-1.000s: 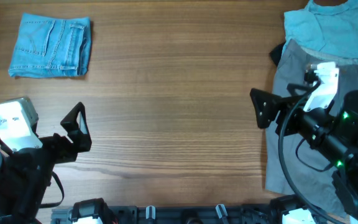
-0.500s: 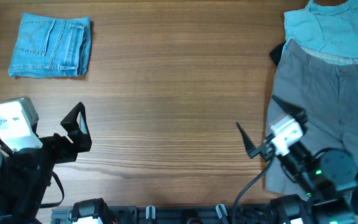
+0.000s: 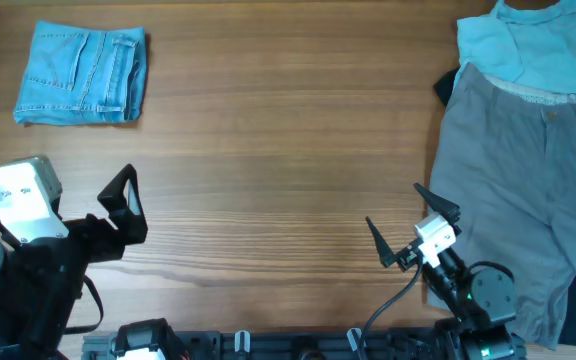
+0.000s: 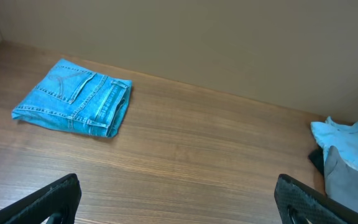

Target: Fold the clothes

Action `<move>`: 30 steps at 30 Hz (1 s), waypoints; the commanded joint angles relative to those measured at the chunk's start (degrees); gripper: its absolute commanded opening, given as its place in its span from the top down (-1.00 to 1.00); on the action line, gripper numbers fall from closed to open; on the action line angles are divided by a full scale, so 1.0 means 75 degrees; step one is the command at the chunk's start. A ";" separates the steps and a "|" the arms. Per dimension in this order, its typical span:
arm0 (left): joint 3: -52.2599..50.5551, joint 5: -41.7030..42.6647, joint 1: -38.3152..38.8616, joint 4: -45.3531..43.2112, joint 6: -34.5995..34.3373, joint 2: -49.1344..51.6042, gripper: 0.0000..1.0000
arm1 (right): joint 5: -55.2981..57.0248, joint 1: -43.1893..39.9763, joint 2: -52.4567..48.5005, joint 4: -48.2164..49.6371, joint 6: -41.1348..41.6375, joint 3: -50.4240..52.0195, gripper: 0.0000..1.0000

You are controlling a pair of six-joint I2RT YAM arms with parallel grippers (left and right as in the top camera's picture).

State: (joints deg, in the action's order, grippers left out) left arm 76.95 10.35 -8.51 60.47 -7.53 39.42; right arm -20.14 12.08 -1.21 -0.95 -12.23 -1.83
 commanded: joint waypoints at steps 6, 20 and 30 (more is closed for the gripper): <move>-0.0020 -0.0047 -0.0009 -0.0017 0.0178 -0.0015 -1.00 | -0.0096 0.0038 0.0125 0.0239 0.0242 0.0149 -0.99; -0.0020 -0.0047 -0.0009 -0.0017 0.0178 -0.0015 -1.00 | -0.0096 0.0038 0.0125 0.0239 0.0242 0.0149 -0.99; -0.0195 -0.0254 0.0047 -0.0679 0.0289 -0.0076 -1.00 | -0.0096 0.0038 0.0125 0.0239 0.0242 0.0149 -0.99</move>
State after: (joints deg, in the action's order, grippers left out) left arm 76.82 9.39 -8.51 59.92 -7.01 39.42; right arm -20.14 12.08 -1.10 0.49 -11.55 -1.19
